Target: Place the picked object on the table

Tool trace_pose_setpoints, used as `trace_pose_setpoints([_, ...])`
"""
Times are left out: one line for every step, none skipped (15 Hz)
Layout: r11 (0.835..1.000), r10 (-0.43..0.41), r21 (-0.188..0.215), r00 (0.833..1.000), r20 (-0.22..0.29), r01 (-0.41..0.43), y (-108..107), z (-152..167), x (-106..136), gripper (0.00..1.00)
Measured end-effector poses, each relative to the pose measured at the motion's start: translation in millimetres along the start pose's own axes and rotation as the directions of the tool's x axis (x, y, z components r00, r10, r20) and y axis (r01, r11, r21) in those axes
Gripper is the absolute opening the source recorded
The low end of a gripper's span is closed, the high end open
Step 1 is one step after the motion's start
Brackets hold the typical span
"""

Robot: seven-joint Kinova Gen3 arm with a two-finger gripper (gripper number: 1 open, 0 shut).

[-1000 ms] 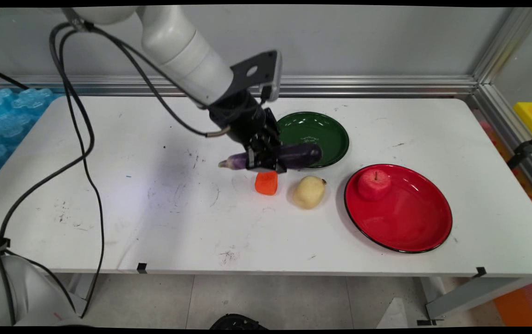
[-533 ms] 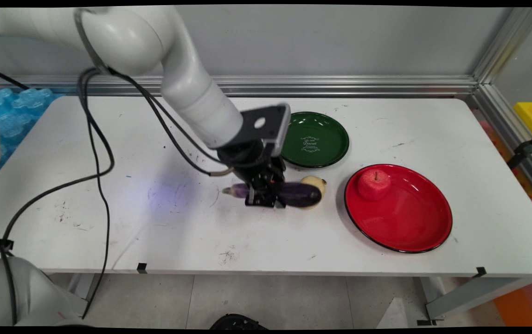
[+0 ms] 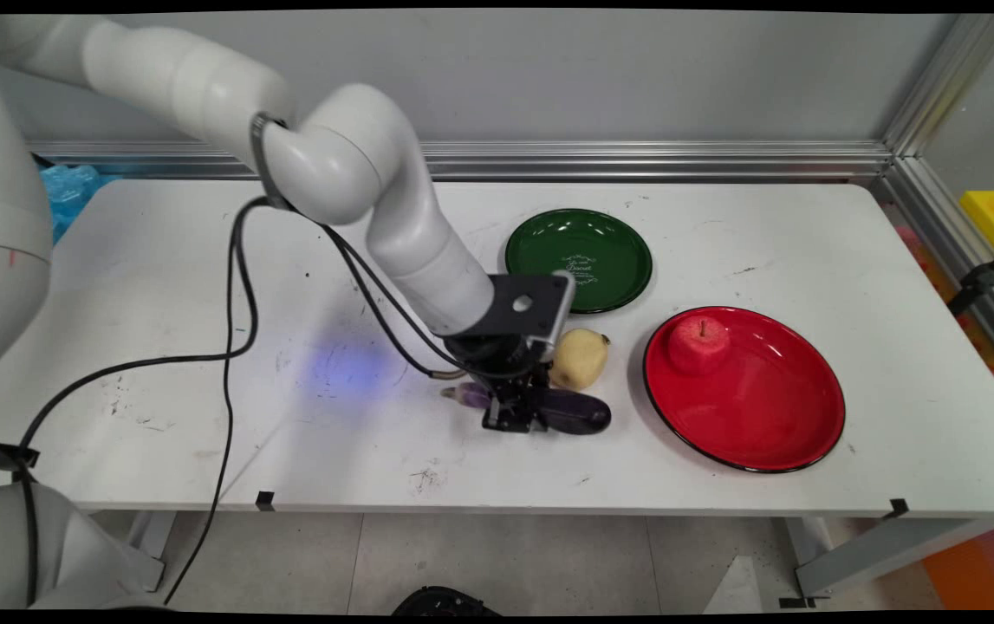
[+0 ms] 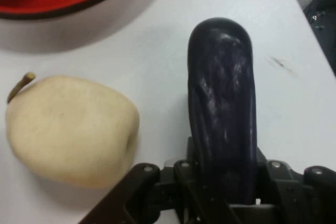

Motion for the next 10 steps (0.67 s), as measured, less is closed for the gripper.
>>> trace_pose_setpoints([1.0,0.004,-0.003,1.0,0.001,-0.004,-1,7,1,0.0])
trace_pose_setpoints([1.0,0.009,-0.007,1.0,0.001,-0.009,-2,13,2,0.0])
trace_pose_setpoints([1.0,0.015,-0.01,1.0,0.001,-0.015,-3,18,3,0.0])
trace_pose_setpoints([1.0,0.022,-0.012,1.0,-0.001,-0.022,-4,22,4,1.0])
trace_pose_setpoints([0.999,0.03,-0.014,1.0,-0.003,-0.03,-5,25,5,1.0])
trace_pose_setpoints([0.999,0.038,-0.016,0.999,-0.006,-0.038,-6,26,5,1.0])
trace_pose_setpoints([0.999,0.046,-0.018,0.999,-0.009,-0.046,-6,27,5,1.0])
trace_pose_setpoints([0.998,0.052,-0.02,0.999,-0.012,-0.052,-6,26,5,1.0])
trace_pose_setpoints([0.998,0.056,-0.021,0.998,-0.014,-0.056,-6,25,6,1.0])
trace_pose_setpoints([0.998,0.062,-0.02,0.998,-0.019,-0.062,-6,22,6,1.0])
